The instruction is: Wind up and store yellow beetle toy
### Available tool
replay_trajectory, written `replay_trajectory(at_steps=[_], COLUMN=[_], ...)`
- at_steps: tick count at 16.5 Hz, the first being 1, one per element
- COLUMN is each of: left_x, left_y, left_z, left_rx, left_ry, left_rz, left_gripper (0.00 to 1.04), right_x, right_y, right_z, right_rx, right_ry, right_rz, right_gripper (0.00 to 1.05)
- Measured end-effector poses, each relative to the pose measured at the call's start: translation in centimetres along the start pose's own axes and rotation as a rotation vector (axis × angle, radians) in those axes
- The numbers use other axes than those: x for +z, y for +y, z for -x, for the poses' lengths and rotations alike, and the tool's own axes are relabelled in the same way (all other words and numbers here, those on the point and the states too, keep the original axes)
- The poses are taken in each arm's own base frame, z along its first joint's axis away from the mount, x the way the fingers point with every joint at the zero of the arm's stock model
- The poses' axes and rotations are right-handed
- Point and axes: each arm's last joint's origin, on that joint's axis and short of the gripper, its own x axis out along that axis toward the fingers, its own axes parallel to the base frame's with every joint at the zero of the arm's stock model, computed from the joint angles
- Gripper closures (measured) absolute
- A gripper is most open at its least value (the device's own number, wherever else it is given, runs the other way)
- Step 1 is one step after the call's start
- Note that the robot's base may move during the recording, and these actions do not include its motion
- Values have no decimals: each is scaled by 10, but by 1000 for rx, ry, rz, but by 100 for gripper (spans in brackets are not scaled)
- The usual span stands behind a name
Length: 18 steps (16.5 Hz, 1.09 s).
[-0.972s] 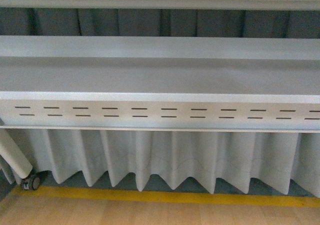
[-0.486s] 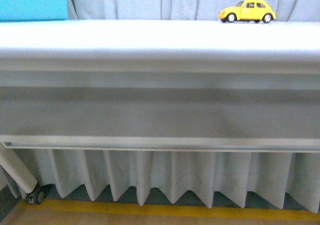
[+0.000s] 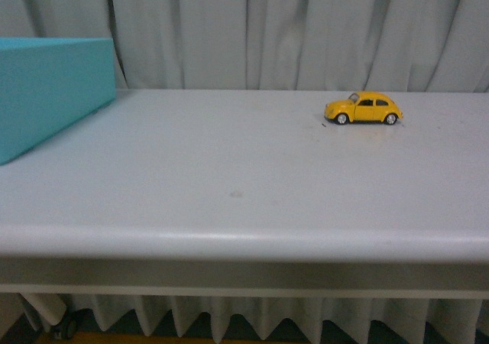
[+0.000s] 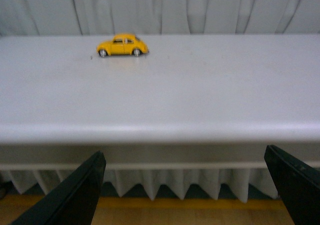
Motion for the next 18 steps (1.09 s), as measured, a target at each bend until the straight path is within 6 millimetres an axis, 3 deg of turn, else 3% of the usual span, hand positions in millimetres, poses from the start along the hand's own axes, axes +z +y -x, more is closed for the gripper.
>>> replay_trajectory(at_steps=[18], left_x=[0], left_y=[0], left_z=[0], left_rx=[-1], left_ry=[-1], left_rz=[0], left_gripper=[7], right_x=[0], right_y=[0], right_z=[0], right_rx=[0], right_ry=[-3], right_rz=[-3], right_gripper=[7])
